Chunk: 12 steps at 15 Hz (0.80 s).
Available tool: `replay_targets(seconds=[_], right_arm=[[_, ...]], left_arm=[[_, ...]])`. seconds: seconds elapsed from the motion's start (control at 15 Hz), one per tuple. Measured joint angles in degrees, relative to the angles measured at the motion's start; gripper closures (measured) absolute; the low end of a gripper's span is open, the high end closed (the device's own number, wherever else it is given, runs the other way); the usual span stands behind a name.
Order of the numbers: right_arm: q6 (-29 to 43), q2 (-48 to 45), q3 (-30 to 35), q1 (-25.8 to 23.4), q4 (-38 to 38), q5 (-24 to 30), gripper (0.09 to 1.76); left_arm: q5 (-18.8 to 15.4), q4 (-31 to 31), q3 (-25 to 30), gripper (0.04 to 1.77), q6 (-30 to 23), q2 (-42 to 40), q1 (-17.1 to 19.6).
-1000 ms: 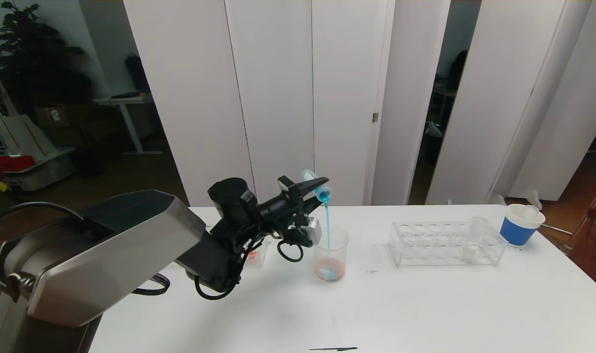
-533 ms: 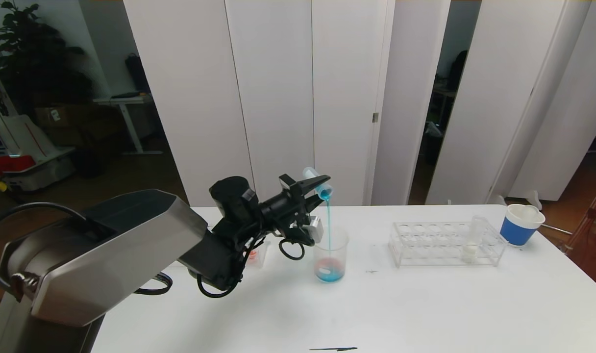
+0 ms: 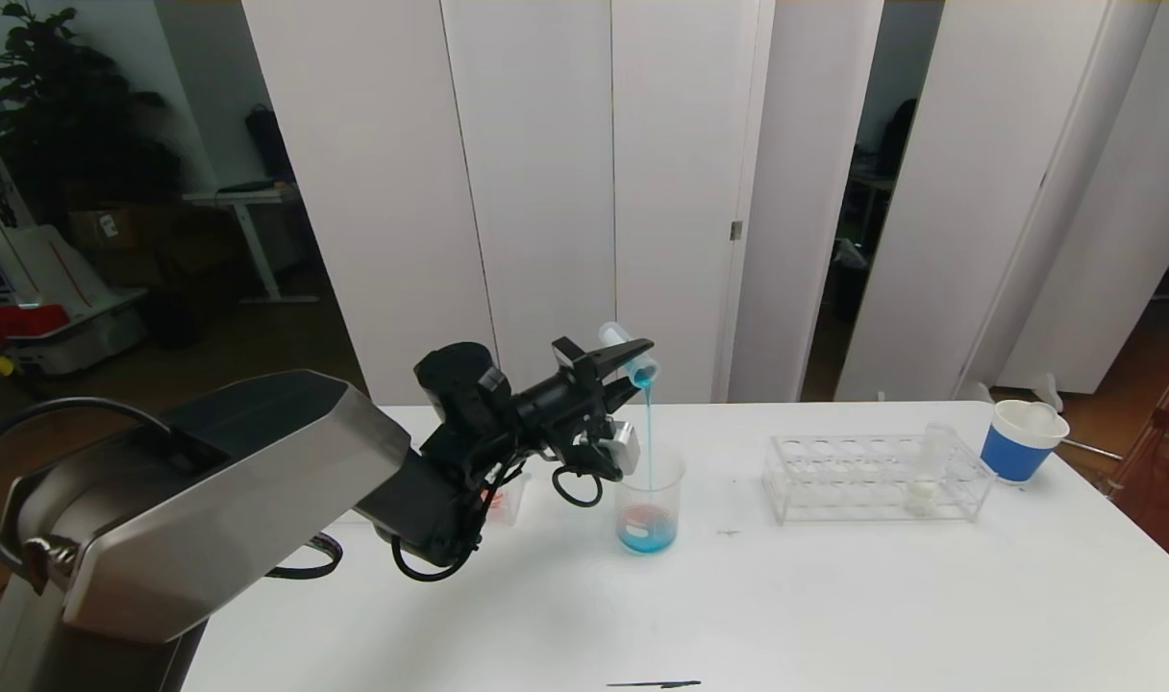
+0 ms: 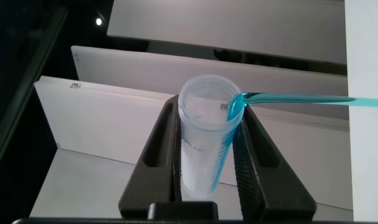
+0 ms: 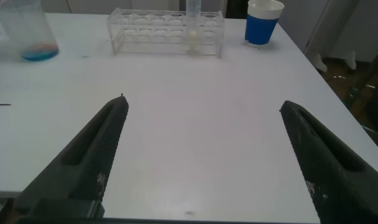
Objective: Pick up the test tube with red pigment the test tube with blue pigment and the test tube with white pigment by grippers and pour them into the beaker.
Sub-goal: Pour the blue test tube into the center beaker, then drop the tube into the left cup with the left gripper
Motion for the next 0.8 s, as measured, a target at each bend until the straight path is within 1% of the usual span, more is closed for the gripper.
replay_targets(seconds=[0.8], right_arm=[[0.0,0.0,0.0,0.0,0.0,0.0,0.10]], left_arm=[[0.0,-0.1,-0.3,1.25,0.6,-1.1,0.0]])
